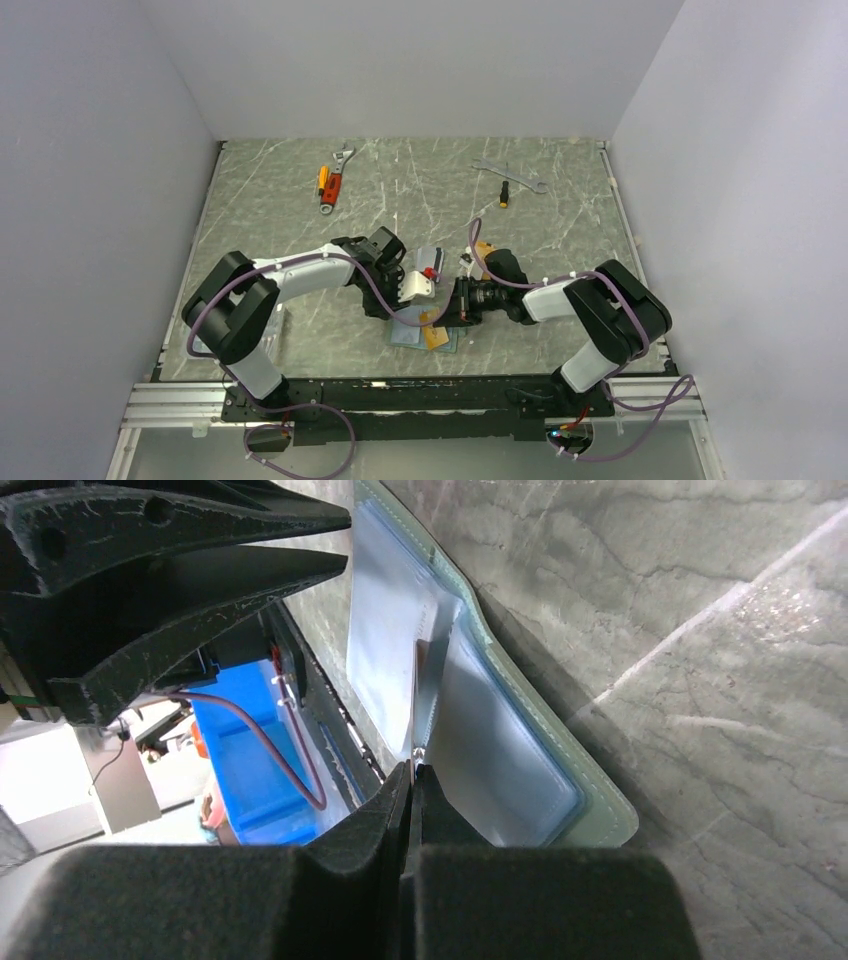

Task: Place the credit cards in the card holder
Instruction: Turn over the card slot in the card holder.

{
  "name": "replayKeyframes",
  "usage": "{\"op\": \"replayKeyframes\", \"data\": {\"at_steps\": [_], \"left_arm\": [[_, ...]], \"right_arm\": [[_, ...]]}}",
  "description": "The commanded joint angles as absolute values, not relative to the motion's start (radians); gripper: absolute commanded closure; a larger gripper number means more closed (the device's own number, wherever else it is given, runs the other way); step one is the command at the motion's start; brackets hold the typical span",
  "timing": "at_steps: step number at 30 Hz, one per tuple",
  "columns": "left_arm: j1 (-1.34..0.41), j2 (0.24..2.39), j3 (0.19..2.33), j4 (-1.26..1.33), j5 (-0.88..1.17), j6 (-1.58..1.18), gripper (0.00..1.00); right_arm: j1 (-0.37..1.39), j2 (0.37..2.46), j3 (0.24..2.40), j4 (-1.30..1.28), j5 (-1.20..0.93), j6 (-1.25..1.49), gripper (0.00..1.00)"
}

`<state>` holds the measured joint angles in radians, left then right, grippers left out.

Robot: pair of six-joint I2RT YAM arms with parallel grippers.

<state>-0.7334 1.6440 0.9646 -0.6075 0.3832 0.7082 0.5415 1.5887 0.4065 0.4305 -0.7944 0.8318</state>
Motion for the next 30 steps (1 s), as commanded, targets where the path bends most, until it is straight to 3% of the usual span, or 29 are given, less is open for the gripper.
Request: {"op": "replayKeyframes", "data": {"at_steps": [1, 30], "left_arm": [[-0.748, 1.614, 0.945, -0.580, 0.349, 0.762, 0.71], [-0.770, 1.638, 0.951, -0.580, 0.340, 0.738, 0.78]], "right_arm": [[0.531, 1.600, 0.419, 0.473, -0.808, 0.834, 1.00], [0.505, 1.636, 0.414, 0.502, -0.858, 0.831, 1.00]]}}
